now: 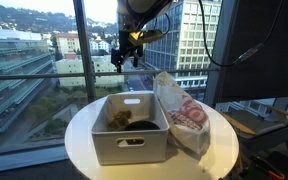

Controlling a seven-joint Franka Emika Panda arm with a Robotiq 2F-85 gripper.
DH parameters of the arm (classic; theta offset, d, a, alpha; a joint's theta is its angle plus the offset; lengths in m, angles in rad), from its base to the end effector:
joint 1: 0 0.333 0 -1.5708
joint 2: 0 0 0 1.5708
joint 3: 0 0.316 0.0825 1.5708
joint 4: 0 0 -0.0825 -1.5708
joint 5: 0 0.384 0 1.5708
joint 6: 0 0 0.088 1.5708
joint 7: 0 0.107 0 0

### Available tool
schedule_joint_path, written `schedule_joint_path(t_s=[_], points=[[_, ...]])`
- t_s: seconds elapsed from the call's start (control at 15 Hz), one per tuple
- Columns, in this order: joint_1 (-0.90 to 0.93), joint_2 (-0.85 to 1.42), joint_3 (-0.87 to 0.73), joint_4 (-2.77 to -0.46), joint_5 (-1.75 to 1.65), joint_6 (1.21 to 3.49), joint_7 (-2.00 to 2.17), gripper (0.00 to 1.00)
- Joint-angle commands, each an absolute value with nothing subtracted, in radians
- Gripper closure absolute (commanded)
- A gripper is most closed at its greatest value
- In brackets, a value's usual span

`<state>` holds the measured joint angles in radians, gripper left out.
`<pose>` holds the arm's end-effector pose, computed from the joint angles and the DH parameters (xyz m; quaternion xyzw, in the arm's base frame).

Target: Put the purple cloth and the moose toy in the plastic bag

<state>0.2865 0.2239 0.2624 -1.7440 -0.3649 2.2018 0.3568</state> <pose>0.5645 0.3166 0.4726 0.9683 0.1758 0.1654 0.0646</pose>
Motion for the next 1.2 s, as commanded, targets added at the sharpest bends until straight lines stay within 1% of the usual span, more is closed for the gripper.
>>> schedule_joint_path(t_s=[0.0, 0.4, 0.8, 1.13], points=[[0.295, 0.341, 0.228, -1.654, -0.318, 2.263, 0.296, 0.00], [0.298, 0.542, 0.221, -1.561, -0.153, 2.312, 0.174, 0.00], [0.336, 0.670, 0.173, -1.536, -0.170, 2.321, 0.167, 0.00], [0.337, 0.792, 0.156, -1.442, -0.153, 2.320, 0.141, 0.00]])
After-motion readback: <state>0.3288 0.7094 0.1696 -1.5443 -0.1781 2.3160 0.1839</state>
